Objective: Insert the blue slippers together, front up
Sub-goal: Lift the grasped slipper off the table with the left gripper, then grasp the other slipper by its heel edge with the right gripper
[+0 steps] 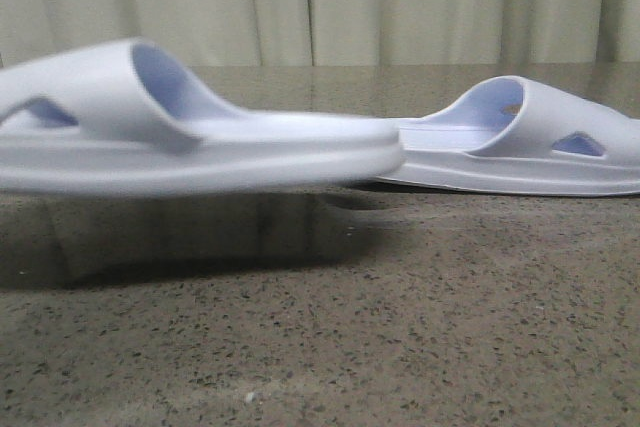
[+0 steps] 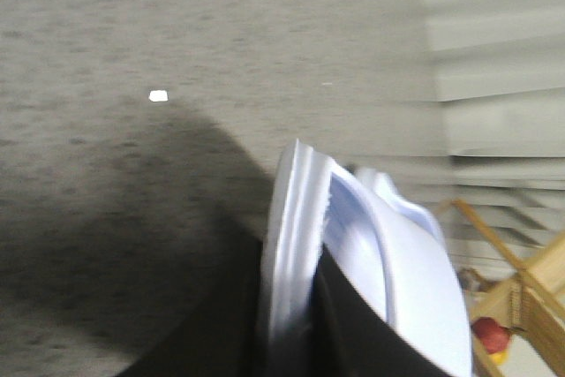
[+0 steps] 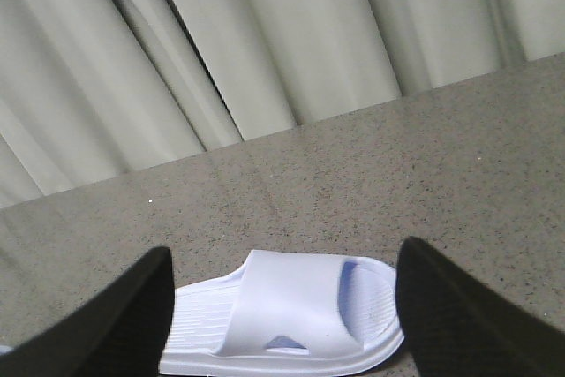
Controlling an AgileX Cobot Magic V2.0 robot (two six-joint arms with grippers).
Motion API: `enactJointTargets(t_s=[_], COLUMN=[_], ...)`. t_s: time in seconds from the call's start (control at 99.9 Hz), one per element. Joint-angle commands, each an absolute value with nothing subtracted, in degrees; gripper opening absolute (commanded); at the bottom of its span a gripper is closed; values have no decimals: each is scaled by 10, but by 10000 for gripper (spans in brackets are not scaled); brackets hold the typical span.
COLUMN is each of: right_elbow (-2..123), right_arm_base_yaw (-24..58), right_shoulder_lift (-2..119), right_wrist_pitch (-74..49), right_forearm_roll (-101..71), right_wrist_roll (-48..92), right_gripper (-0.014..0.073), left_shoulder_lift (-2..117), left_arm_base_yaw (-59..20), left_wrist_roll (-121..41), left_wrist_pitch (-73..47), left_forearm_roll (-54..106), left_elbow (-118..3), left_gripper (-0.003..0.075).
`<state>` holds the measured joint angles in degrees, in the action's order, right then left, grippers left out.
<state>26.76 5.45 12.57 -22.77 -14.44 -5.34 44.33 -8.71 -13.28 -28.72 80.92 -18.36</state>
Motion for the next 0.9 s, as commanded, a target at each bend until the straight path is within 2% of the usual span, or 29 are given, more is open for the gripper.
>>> enactJointTargets(t_s=[0.0, 0.27, 0.46, 0.691, 0.891], right_elbow=[282, 282, 282, 282, 282], right_arm_base_yaw=[52, 52, 52, 52, 52], right_shoulder_lift=[138, 143, 191, 287, 357], right_wrist_pitch=[-172, -156, -154, -97, -69], right_forearm_roll=[-147, -158, -216, -224, -229], right_wrist_roll=[-52, -52, -77, -150, -151], right_gripper=[456, 454, 452, 325, 318], left_shoulder_lift=[425, 406, 406, 406, 406], left_arm_base_yaw=[-90, -90, -90, -90, -90], left_wrist_roll=[-137, -137, -137, -137, -137], left_wrist_pitch=[-303, -305, -305, -305, -304], left_forearm_roll=[848, 866, 866, 866, 866], left_elbow=[-217, -242, -242, -242, -242], left_gripper=[16, 16, 16, 16, 16])
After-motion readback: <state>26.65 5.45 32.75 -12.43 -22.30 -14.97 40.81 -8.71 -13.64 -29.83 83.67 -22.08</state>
